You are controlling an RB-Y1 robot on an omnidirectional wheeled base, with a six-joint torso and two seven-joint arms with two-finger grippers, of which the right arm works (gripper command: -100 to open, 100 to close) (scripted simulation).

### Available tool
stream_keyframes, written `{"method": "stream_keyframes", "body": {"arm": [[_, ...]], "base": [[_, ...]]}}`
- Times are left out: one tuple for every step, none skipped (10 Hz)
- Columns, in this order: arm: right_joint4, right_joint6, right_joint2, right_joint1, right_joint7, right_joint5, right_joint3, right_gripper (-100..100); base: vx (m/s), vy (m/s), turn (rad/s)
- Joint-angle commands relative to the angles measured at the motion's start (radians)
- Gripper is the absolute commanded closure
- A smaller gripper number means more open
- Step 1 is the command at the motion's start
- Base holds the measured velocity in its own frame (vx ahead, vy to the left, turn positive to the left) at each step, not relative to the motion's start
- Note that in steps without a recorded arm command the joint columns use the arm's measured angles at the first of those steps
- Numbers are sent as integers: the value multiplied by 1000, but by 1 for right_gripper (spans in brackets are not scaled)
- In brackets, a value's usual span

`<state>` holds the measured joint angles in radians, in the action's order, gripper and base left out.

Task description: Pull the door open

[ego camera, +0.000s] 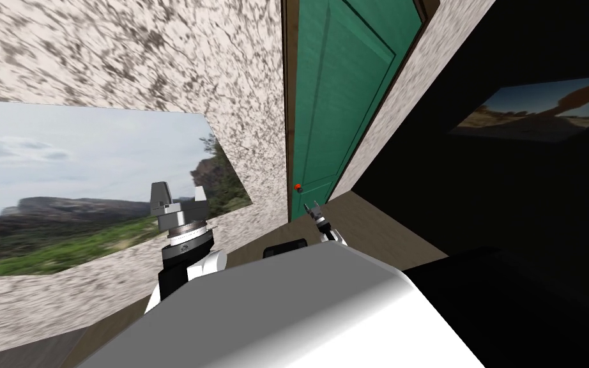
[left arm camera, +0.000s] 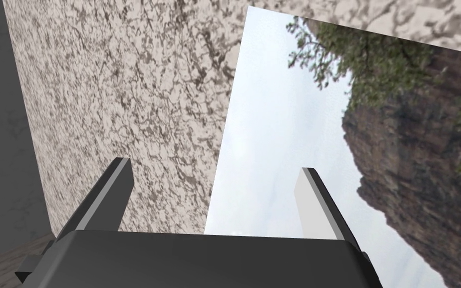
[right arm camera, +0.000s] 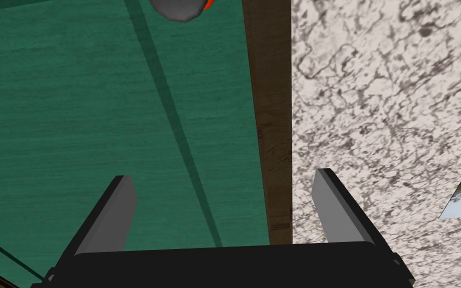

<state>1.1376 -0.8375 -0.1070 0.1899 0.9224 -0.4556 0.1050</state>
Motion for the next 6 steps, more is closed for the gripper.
{"method": "stream_keyframes", "body": {"arm": [[-34,-9,-4,-5,27,-14,2,-100],[-57,-14,-4,-11,44,-23,4,-100],[-78,-19,-5,-16,59,-31,5,-100],[-97,-23,-5,-21,73,-38,6,-100],[-115,-27,-5,-26,86,-44,7,-100],[-147,-35,-6,-34,109,-56,9,-100]], "base": [[106,-47,25],[92,-51,32],[76,-44,25],[74,-18,18],[81,-26,14],[94,-46,31]]}}
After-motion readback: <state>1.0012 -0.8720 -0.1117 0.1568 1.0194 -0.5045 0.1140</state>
